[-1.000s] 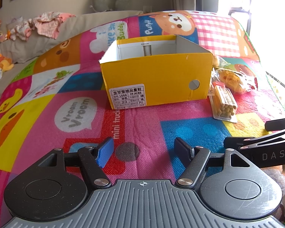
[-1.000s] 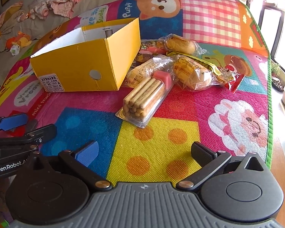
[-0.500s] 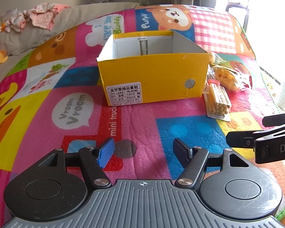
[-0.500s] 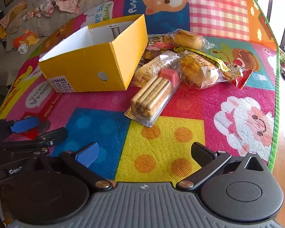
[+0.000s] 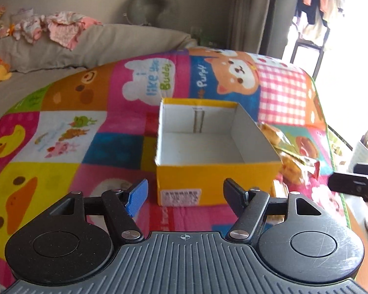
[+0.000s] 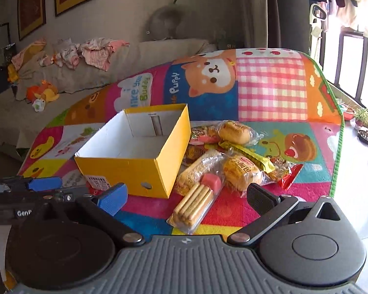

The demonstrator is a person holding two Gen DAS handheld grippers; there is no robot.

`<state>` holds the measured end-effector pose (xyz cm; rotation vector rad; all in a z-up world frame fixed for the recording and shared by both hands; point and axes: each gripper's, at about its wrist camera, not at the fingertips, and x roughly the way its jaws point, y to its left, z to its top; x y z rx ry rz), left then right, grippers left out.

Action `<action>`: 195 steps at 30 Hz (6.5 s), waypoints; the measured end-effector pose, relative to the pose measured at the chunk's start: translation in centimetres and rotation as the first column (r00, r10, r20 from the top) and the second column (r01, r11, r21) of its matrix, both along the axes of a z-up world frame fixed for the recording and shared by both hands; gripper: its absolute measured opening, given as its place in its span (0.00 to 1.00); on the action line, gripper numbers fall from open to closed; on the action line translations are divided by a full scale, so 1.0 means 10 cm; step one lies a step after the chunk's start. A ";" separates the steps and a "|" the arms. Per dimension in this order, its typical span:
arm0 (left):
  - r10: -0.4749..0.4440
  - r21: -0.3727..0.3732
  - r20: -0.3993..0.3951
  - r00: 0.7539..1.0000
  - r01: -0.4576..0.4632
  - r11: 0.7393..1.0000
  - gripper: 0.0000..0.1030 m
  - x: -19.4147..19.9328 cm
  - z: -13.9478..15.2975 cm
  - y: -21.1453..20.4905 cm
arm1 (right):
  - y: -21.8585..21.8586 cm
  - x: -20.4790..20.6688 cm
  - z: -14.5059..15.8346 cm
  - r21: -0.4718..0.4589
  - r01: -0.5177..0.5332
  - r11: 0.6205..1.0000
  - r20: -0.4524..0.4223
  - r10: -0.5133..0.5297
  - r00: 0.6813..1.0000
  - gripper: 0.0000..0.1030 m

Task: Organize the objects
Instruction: 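Grasp the yellow box wall with the left gripper and hold it steady, then grasp the pink Volcano snack pack with the right gripper, then carry the pink pack into the yellow box and release it, then reach the right gripper back toward the snack pile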

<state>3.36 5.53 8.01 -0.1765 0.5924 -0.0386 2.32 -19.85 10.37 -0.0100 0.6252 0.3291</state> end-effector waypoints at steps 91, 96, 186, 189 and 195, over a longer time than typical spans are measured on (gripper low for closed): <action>0.120 -0.144 -0.233 0.965 -0.156 0.977 0.11 0.72 -0.45 0.14 | -0.34 0.70 -0.89 -0.077 0.004 0.997 -0.242 -0.022 0.970 0.62; 0.138 -0.162 -0.225 0.964 -0.177 0.971 0.11 0.89 -0.47 0.11 | -0.28 0.84 -0.90 -0.147 0.021 0.989 -0.176 -0.047 0.983 0.50; 0.193 -0.192 -0.208 0.959 -0.233 0.953 0.15 0.62 -0.52 0.19 | 0.60 3.43 -0.71 0.054 0.085 0.995 -0.368 -0.060 0.928 0.55; 0.195 -0.203 -0.213 0.957 -0.238 0.950 0.16 0.64 -0.52 0.20 | 0.76 3.50 -0.81 -0.022 0.045 0.999 -0.375 -0.050 0.926 0.55; 0.199 -0.222 -0.215 0.956 -0.246 0.943 0.17 0.65 -0.55 0.21 | 0.55 3.30 -0.80 -0.066 -0.008 0.998 -0.409 -0.020 0.912 0.40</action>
